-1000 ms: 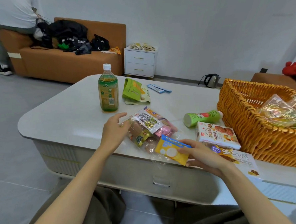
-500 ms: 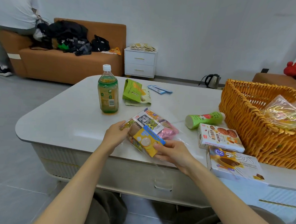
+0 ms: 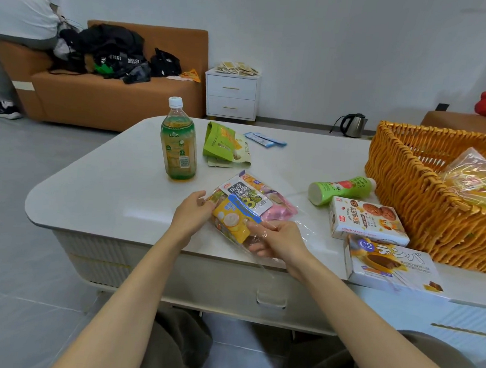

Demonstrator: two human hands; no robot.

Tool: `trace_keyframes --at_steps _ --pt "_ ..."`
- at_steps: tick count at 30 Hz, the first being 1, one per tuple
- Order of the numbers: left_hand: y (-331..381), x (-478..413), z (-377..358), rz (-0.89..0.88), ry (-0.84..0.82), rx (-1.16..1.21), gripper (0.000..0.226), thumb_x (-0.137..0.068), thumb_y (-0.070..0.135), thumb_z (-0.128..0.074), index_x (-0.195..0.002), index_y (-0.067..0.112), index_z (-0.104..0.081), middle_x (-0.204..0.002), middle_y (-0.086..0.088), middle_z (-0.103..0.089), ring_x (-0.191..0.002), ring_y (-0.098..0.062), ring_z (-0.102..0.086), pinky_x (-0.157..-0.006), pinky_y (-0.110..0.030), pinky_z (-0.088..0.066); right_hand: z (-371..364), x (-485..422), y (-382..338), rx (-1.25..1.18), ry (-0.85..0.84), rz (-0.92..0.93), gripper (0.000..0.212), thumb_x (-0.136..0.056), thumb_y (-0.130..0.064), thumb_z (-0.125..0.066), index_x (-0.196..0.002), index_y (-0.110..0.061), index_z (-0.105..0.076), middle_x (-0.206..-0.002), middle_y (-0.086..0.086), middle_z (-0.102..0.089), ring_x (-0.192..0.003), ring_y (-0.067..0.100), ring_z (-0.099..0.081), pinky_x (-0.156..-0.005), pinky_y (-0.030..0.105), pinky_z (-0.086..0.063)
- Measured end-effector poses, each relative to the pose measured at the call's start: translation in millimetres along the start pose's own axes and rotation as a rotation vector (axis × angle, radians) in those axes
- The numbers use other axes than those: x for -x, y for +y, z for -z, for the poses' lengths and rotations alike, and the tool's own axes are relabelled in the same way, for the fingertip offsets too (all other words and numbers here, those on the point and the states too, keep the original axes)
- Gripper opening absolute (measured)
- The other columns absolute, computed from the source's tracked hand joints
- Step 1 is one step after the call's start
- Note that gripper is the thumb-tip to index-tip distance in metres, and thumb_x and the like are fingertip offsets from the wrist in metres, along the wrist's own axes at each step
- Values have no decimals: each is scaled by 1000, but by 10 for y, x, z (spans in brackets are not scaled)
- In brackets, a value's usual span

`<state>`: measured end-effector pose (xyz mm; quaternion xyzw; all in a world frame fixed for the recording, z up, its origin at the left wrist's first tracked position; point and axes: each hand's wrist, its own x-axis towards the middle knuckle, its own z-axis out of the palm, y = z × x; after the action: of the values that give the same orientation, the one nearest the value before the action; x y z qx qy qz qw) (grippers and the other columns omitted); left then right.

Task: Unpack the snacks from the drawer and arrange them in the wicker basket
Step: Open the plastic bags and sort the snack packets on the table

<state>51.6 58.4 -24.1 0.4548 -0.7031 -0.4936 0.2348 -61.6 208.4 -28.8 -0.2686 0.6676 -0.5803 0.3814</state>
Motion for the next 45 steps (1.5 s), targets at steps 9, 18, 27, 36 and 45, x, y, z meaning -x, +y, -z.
trace_keyframes --at_steps 9,18,27,36,45 --pt "-48 176 -50 -346 -34 -298 59 -95 7 -48 -149 22 -30 -160 -4 -16 -148 -23 -9 -119 -41 -15 296 27 -175 199 -239 -72 12 -89 -7 -67 -99 -6 -71 -93 12 -74 -69 14 -69 -65 22 -59" --pt "-252 644 -423 -927 -236 -1009 117 -71 34 -72 -150 37 16 -157 4 24 -144 -20 27 -116 -36 14 1206 -116 -18 1222 98 542 87 -77 12 -50 -140 -47 -36 -142 -7 -43 -124 16 -43 -84 31 -48" --pt "-400 584 -595 -1238 97 -965 35 -87 20 -61 -122 17 -67 -134 -17 -56 -122 -38 -55 -101 -48 -46 1169 -252 117 1233 -1 636 83 -91 -5 -50 -140 -63 -15 -128 -3 -62 -99 14 -63 -75 29 -47" --pt "-584 622 -21 -1192 64 -684 16 -90 14 -57 -93 10 -71 -128 -4 -62 -119 -20 -58 -93 -32 -50 1128 -281 175 1514 89 1162 82 -77 -42 -76 -146 -39 -31 -137 5 -52 -103 24 -57 -71 32 -53" --pt "-871 576 246 -1032 13 -849 53 -95 35 -48 -139 7 -47 -147 5 -41 -140 -14 -35 -110 -23 -34 825 -269 387 1389 -157 1238 44 -101 -32 -34 -143 -28 -47 -152 -10 -38 -137 20 -42 -97 34 -51"
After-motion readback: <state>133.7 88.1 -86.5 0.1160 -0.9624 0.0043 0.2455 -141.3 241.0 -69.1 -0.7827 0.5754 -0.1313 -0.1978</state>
